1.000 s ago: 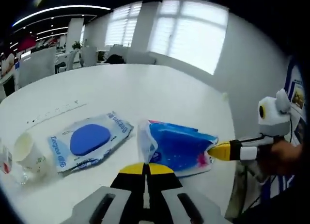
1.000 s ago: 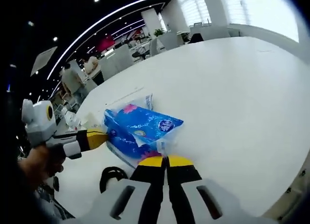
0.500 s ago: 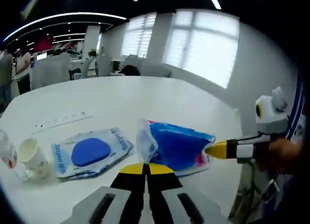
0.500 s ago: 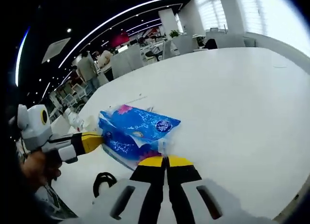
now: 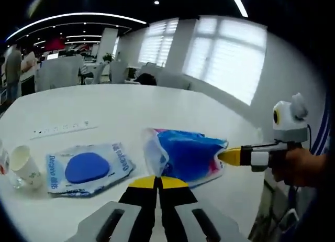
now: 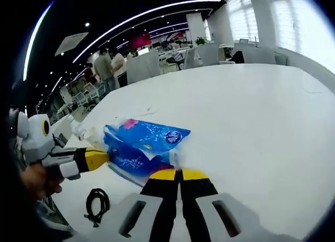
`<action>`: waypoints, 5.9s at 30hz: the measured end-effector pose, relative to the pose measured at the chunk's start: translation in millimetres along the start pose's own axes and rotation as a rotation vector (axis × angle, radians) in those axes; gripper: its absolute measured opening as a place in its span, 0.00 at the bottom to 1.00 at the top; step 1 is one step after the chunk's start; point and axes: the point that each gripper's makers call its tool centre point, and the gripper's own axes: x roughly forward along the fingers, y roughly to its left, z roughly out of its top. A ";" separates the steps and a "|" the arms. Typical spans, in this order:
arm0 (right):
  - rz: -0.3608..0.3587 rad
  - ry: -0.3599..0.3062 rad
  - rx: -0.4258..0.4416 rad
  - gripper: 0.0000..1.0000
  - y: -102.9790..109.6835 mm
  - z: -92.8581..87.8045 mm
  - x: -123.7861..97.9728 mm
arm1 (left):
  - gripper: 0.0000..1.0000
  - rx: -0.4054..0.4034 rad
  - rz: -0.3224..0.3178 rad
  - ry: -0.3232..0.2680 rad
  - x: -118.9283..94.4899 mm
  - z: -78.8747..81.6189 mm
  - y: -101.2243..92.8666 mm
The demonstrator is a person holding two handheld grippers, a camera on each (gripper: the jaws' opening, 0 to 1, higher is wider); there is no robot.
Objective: Arrange the tabletop items into an orderly group along one side of the table until the central work area is clear of visible clutter.
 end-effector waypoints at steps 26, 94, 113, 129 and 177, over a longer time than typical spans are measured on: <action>-0.020 -0.033 -0.034 0.00 -44.7 32.9 72.8 | 0.00 -0.100 0.053 0.073 77.8 -5.0 8.3; -0.108 0.015 -0.048 0.04 -75.8 12.1 141.4 | 0.07 -0.092 0.092 0.139 113.4 1.2 32.7; 0.010 -0.033 -0.081 0.42 -27.9 18.8 84.7 | 0.37 0.001 -0.010 0.056 55.3 25.5 18.6; 0.104 -0.092 -0.156 0.81 9.2 12.3 28.1 | 0.60 0.059 0.011 -0.006 -40.9 12.3 48.2; 0.157 -0.115 -0.153 0.99 102.1 -54.9 -69.1 | 1.00 0.042 -0.051 0.000 -193.8 -72.1 88.1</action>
